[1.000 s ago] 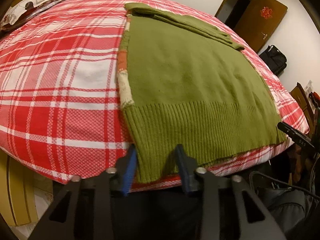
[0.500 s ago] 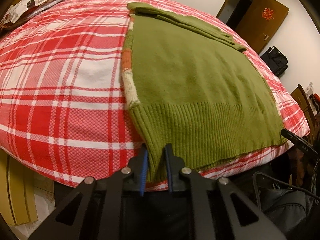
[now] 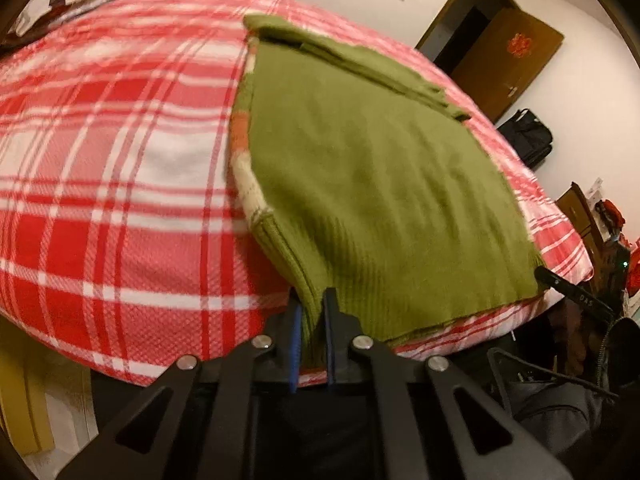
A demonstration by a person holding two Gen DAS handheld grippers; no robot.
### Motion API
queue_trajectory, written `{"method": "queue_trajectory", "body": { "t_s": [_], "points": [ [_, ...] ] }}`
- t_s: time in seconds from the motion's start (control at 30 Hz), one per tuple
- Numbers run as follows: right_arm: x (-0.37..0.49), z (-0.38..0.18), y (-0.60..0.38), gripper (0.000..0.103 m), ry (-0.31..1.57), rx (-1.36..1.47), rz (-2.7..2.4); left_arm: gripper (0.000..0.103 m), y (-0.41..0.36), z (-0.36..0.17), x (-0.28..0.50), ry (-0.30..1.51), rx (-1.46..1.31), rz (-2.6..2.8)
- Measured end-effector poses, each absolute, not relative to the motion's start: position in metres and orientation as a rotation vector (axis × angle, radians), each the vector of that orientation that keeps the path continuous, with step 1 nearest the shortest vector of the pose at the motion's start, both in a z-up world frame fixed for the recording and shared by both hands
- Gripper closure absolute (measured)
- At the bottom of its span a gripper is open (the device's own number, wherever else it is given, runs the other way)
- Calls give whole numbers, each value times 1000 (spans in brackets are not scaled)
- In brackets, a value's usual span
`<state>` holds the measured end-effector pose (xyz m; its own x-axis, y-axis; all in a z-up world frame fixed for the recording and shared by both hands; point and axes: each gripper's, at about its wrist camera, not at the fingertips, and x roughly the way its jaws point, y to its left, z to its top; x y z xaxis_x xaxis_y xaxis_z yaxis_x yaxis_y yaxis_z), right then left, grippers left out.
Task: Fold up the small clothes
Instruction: 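Close the right gripper on the ribbed hem while the left gripper holds it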
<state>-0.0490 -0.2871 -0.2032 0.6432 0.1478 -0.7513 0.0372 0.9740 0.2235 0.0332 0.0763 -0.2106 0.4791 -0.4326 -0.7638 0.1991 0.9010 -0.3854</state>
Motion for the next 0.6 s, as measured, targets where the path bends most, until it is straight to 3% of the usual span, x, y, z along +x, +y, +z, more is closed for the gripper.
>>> {"method": "queue_trajectory", "body": {
  "t_s": [0.6],
  "points": [
    [-39, -150, -302, 93, 651, 359, 163, 96, 98, -158, 54, 793, -340, -468]
  ]
}}
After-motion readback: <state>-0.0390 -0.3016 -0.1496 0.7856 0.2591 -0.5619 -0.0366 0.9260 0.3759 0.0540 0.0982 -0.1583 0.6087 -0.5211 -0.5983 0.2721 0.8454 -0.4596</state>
